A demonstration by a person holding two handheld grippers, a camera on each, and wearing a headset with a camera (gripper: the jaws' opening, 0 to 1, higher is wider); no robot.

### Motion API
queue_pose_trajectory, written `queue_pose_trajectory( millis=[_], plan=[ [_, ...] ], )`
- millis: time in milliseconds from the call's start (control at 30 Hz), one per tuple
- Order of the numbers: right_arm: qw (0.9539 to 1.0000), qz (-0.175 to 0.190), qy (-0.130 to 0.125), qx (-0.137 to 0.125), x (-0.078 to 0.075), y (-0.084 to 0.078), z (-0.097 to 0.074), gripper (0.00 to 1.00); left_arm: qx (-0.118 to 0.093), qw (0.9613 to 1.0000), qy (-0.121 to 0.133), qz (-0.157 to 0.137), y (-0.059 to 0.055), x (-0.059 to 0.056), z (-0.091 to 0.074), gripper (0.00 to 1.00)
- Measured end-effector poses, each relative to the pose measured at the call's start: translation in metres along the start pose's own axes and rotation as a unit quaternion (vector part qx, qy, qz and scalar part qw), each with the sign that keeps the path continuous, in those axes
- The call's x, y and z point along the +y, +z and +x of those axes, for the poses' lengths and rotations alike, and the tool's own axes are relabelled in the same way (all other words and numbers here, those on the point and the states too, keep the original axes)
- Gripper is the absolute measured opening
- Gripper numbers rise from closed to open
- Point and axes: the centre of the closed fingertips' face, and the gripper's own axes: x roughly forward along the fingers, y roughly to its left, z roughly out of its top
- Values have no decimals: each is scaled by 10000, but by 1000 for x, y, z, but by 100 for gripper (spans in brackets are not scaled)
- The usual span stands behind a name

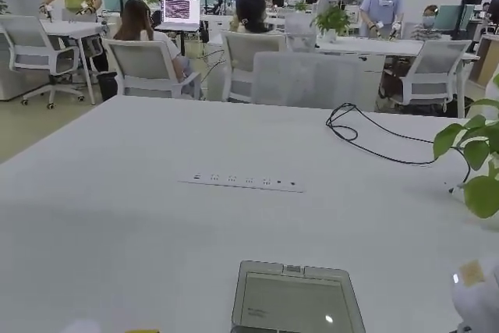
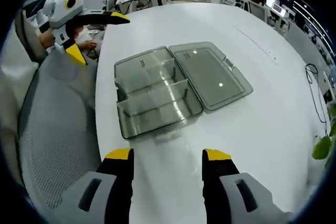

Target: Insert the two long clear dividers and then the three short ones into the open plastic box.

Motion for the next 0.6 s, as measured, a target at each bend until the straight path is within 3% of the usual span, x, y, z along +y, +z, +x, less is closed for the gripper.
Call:
queue_pose_trajectory(
  millis=[267,433,600],
  plan=[
    [9985,-519,97,120,-1,-13,6,49,41,10000,33,-20,-2,-1,1,89],
    [9937,-1063,110,345,-6,-26,10,45,49,10000,40,-25,-3,-1,0,88],
    [9909,-1263,98,454,-11,-37,14,42,57,10000,30,-9,-3,-2,0,88]
  ],
)
